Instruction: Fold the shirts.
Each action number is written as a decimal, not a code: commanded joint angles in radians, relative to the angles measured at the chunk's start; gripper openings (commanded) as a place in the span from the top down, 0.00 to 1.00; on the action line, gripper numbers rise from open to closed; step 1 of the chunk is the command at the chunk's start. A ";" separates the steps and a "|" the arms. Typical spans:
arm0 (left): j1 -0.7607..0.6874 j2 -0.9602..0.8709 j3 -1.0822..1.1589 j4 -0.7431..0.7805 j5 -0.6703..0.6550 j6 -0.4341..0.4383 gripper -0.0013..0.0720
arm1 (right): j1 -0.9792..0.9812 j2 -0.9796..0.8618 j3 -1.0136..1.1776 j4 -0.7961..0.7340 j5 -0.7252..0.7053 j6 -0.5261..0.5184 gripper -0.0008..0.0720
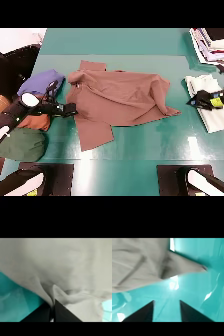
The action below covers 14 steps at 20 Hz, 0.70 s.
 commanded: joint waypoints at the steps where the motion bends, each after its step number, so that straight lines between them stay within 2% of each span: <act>1: -0.004 0.002 0.103 0.041 -0.071 -0.002 0.95 | -0.163 -0.014 -0.164 0.008 -0.066 -0.018 0.42; 4: -0.004 0.002 0.121 0.033 -0.062 -0.002 0.95 | -0.216 -0.081 -0.273 0.087 -0.141 -0.143 0.43; 6: -0.004 0.002 0.121 0.032 -0.064 -0.002 0.95 | -0.203 -0.134 -0.281 0.113 -0.198 -0.179 0.43; 9: -0.004 0.002 0.121 0.026 -0.064 -0.003 0.95 | -0.150 -0.194 -0.264 0.113 -0.299 -0.183 0.43; 14: -0.004 0.002 0.121 0.023 -0.061 -0.003 0.95 | -0.035 -0.294 -0.142 0.103 -0.328 -0.183 0.44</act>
